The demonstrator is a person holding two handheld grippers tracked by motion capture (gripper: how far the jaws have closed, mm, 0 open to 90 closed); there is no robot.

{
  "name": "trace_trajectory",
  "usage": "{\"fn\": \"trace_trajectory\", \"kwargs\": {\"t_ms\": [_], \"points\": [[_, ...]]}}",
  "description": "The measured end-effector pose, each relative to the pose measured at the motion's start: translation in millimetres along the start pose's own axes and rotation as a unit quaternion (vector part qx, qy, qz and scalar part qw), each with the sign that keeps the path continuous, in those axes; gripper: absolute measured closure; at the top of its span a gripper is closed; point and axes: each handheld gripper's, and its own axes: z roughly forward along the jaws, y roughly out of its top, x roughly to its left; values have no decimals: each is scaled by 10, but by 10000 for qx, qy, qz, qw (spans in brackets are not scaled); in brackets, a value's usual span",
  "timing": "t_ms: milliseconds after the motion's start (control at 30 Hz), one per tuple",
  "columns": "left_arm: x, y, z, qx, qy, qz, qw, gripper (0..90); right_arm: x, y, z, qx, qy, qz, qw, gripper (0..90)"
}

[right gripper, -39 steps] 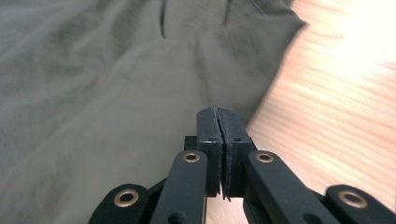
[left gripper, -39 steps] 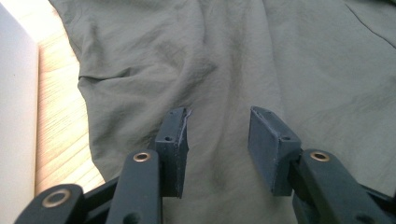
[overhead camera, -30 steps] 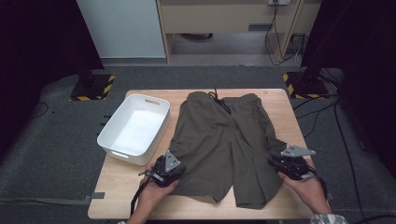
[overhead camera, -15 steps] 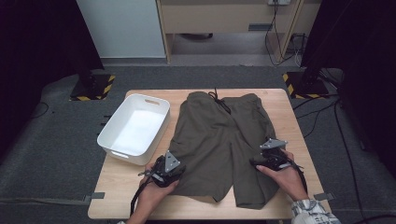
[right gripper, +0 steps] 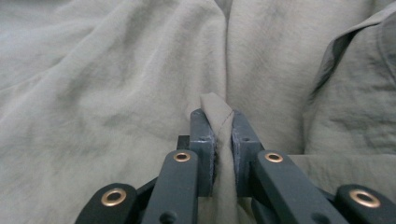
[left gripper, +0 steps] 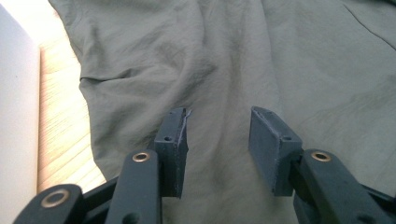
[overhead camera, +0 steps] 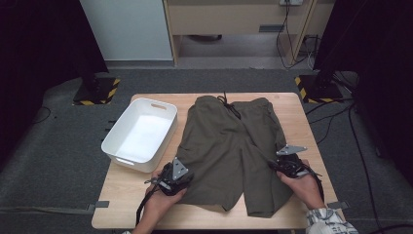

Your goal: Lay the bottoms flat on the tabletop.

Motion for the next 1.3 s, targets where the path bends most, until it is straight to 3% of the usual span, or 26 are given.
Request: {"fn": "trace_trajectory", "kwargs": {"t_ms": [200,367,600,833,1033,1133,1300], "points": [[6,-8,12,48,4,3,10000,570,-49,-85,-263,-325,97,39,9994,840],[0,-44,94,361,-23,27,9993,585,-119,-234,-500,-597,101,117,9981,846],[8,-70,145,521,-20,49,9986,586,-307,-528,-738,-708,-60,394,9967,860],[-4,-81,163,584,-14,83,9983,584,-389,-822,-908,-638,-106,583,9962,845],[-7,-82,163,571,-16,93,9983,579,-444,-949,-995,-684,-267,815,9940,647],[-13,-81,164,565,-21,99,9984,577,-459,-927,-1014,-775,-269,951,9921,519],[-13,-81,164,563,-33,101,9984,576,-429,-805,-1027,-870,-336,912,9915,379]]}}
